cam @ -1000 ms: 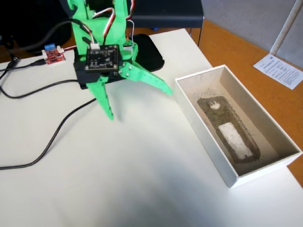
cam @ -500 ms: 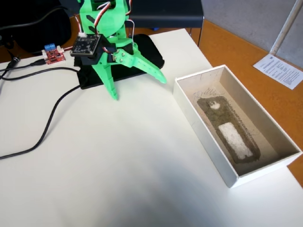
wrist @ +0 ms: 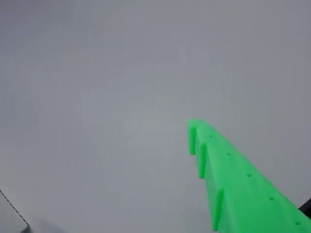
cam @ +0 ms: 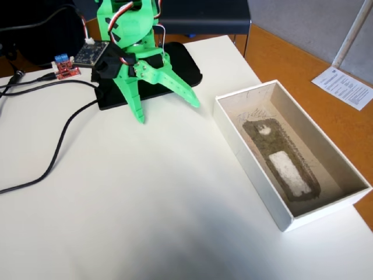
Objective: Remove orange objects from table
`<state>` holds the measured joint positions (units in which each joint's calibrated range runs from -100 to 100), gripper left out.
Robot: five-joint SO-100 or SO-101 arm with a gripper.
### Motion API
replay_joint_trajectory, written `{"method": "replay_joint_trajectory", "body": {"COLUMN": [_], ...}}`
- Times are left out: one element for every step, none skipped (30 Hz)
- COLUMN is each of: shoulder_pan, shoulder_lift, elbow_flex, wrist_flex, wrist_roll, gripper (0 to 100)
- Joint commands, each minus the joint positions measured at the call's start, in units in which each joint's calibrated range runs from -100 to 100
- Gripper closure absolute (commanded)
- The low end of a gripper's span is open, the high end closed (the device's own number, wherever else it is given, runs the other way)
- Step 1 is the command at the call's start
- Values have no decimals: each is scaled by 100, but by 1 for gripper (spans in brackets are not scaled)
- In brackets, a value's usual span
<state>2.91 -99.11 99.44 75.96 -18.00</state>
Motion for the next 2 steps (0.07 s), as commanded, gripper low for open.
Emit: {"method": "replay_joint_trajectory", "body": {"shoulder_pan": [-21,1], "shoulder_lift": [53,53], "elbow_flex": [17,17], "wrist_flex": [-12,-12], "wrist_roll": [39,39], "gripper": [42,42]}}
